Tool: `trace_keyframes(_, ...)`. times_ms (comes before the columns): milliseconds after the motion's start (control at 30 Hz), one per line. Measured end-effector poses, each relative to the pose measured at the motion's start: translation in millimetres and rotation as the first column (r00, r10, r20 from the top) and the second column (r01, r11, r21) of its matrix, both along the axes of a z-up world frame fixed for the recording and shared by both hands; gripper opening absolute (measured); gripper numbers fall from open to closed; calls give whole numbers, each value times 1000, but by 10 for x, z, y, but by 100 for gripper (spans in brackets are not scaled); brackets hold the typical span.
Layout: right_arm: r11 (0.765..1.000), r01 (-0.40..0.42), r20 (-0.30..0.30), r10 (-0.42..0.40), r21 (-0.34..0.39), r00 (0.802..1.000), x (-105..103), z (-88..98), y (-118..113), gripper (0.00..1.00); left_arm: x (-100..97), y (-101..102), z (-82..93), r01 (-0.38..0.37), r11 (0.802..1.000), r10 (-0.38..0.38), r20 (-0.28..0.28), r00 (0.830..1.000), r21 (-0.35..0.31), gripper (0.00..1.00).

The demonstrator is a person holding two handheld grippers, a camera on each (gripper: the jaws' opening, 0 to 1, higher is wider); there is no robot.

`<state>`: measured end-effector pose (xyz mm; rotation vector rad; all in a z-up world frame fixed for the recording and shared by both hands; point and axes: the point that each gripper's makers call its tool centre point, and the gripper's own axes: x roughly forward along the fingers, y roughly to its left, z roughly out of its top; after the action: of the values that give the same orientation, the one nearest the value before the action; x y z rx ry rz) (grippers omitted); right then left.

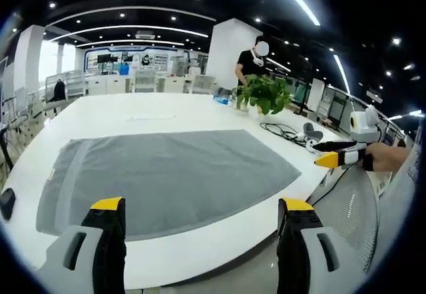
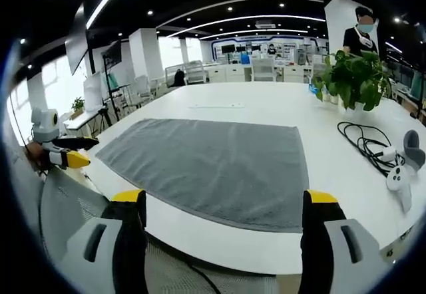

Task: Fold the towel on the table until its edges align and the towel forms a compact rectangular stack.

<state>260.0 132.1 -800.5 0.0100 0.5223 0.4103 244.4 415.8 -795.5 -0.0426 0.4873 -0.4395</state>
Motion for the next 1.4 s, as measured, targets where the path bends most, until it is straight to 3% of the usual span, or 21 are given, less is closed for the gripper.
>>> trace_keyframes(500, 999, 38, -1, -38, -7, 999, 42, 33, -59, 99, 5, -55, 13, 28, 999, -28, -5, 1000, 17, 97)
trace_keyframes(767, 1000, 21, -5, -21, 2, 1000, 104, 64, -130, 99, 184, -261, 47, 130, 989, -131, 13, 991, 68, 96)
trace_keyframes(900, 1000, 31, 12, -31, 4, 999, 180, 137, -236, 99, 284, -467, 151, 220, 969, -227, 55, 972, 108, 95)
trace_keyframes(967, 997, 25, 31, -23, -69, 999, 244, 171, -350, 99, 326, -566, 190, 258, 954, -272, 76, 959, 156, 93)
trace_keyframes(1033, 996, 18, 32, -16, -86, 999, 282, 198, -390, 99, 351, -690, 216, 291, 941, -307, 76, 949, 173, 93)
trace_keyframes(1167, 998, 29, 64, -26, -58, 998, 425, 337, -497, 99, 411, -952, 296, 365, 912, -387, 95, 917, 188, 91)
trace_keyframes(1300, 996, 33, 98, -25, -85, 995, 624, 476, -678, 99, 517, -1138, 331, 432, 872, -462, 97, 882, 231, 89)
trace_keyframes(1400, 997, 49, 140, -42, -52, 989, 794, 691, -775, 99, 637, -1289, 426, 454, 867, -483, 121, 867, 208, 89)
